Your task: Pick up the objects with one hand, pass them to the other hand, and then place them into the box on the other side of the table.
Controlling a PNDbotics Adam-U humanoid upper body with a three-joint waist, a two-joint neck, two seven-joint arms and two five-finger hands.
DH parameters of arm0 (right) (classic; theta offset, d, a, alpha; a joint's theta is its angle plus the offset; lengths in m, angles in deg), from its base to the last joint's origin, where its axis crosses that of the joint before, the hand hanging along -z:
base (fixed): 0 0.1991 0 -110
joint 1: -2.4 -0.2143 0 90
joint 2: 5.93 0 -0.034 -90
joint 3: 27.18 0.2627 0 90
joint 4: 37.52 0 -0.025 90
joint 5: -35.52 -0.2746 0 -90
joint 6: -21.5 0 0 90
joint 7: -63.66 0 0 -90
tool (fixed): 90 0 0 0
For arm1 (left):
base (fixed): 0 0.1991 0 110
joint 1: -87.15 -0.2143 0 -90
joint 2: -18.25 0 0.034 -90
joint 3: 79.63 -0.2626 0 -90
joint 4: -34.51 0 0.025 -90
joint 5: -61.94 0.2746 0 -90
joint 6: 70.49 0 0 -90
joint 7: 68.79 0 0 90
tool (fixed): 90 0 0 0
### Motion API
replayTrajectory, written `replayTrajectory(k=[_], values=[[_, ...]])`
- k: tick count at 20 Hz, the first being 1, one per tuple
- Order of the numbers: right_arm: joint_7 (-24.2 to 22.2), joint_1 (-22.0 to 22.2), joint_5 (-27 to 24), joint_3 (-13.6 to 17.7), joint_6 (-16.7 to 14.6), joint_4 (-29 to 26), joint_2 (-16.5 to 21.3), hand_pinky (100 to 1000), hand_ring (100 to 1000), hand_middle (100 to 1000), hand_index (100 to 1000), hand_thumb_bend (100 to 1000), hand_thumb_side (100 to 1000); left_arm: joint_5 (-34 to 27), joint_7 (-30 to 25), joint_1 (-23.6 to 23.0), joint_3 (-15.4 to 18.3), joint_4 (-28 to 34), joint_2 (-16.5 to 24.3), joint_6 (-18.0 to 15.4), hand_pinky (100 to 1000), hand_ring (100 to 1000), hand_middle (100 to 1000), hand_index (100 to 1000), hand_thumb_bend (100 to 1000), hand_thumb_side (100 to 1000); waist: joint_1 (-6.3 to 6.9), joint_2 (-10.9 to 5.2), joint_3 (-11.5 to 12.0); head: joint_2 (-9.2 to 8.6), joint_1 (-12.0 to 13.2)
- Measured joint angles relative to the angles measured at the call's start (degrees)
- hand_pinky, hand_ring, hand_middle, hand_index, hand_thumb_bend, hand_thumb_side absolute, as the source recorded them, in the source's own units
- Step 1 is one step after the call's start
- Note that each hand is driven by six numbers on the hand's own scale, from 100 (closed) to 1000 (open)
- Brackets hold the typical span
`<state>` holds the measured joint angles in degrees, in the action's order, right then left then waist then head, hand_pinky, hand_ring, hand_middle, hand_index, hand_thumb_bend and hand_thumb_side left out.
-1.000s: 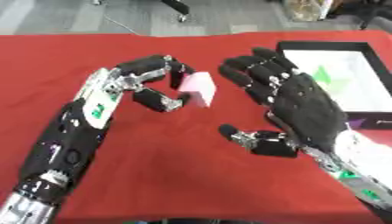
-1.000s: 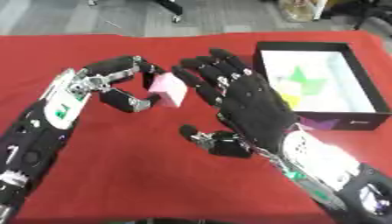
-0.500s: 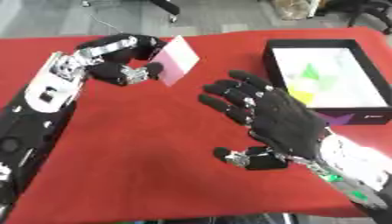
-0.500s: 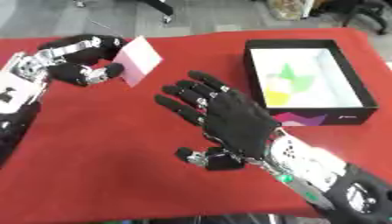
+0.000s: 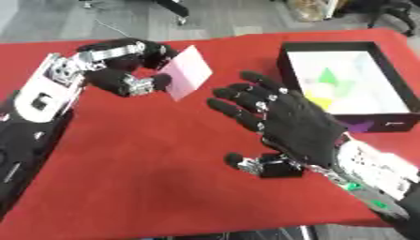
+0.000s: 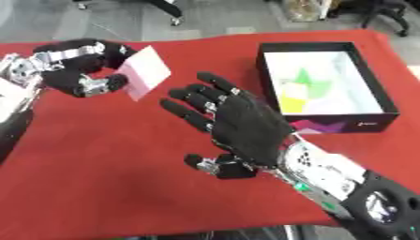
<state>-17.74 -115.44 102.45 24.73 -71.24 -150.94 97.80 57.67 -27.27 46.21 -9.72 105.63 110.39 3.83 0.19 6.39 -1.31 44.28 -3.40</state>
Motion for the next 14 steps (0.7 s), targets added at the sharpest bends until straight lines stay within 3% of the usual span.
replayTrajectory(k=[5, 8, 14], values=[[-0.18, -1.01, 0.56, 0.3, 3.02, 0.0, -0.21, 900, 817, 848, 976, 463, 388, 1.8, 1.14, -0.06, -1.08, -1.44, -0.02, -1.14, 729, 507, 438, 635, 100, 536, 0.02, -0.3, -0.12, 0.0, -0.49], [-0.89, -1.49, 0.29, 0.3, 3.87, 0.0, -0.7, 894, 823, 843, 974, 459, 390, 1.8, 1.28, -0.05, -1.86, -1.87, -0.11, -1.28, 727, 506, 435, 632, 100, 634, 0.02, -0.36, -0.15, 0.0, -0.66], [-2.02, -2.5, -0.9, 0.15, 4.27, 0.0, -1.43, 896, 822, 842, 974, 464, 393, 2.5, 1.63, 0.97, -3.67, -1.86, -1.57, -1.63, 740, 516, 446, 642, 100, 600, 0.01, -0.37, -0.17, 0.0, -0.76]])
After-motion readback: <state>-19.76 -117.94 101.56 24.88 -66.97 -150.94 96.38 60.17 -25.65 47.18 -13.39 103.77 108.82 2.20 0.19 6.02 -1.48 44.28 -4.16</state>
